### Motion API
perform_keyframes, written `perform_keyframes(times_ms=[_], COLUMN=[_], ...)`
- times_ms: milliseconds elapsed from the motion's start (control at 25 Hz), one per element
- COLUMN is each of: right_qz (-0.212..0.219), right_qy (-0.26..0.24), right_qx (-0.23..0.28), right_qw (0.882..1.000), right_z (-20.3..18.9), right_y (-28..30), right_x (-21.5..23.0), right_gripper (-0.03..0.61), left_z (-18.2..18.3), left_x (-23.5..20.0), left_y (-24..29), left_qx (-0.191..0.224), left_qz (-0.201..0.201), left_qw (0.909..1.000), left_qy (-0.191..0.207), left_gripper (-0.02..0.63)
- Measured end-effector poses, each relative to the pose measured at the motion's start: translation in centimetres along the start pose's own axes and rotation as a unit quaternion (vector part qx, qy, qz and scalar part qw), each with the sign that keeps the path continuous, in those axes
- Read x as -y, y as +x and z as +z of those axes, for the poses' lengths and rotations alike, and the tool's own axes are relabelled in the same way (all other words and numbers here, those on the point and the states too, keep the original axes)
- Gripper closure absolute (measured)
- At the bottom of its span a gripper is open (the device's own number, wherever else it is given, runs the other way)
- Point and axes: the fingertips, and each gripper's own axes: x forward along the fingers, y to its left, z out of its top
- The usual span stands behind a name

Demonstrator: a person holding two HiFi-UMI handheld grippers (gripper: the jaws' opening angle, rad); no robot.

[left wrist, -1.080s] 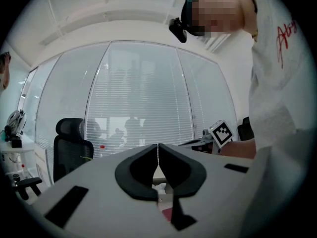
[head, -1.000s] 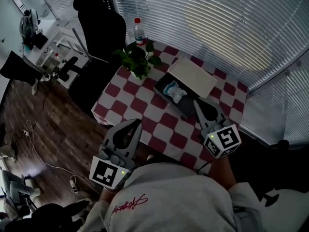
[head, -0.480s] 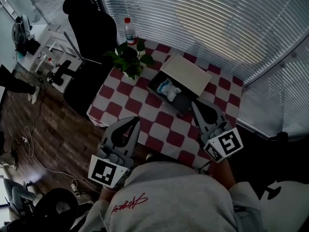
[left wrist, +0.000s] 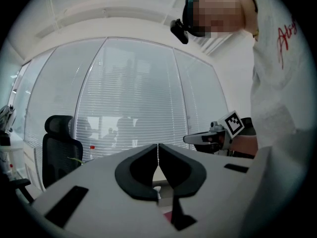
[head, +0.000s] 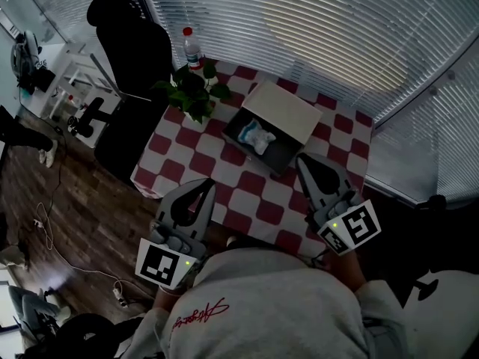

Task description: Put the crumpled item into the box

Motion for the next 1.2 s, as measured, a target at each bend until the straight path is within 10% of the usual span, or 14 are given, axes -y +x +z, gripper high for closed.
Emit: perform_keyframes(times_ms=[1200], right_qz=[0.003], right_qy=[-0.007], right_qx=[0.014], right_qw=[1.000], right_z=[0.5], right_y=[-1.8], right_x=[-1.5], right_gripper=[0.568], left_z=[0.3], left_x=[0.7], left_y=[0.2], left_qx=[0.006], left_qz=[-0.016], left_qw=[0.9998], left_qy=[0.007], left_gripper=[0.594])
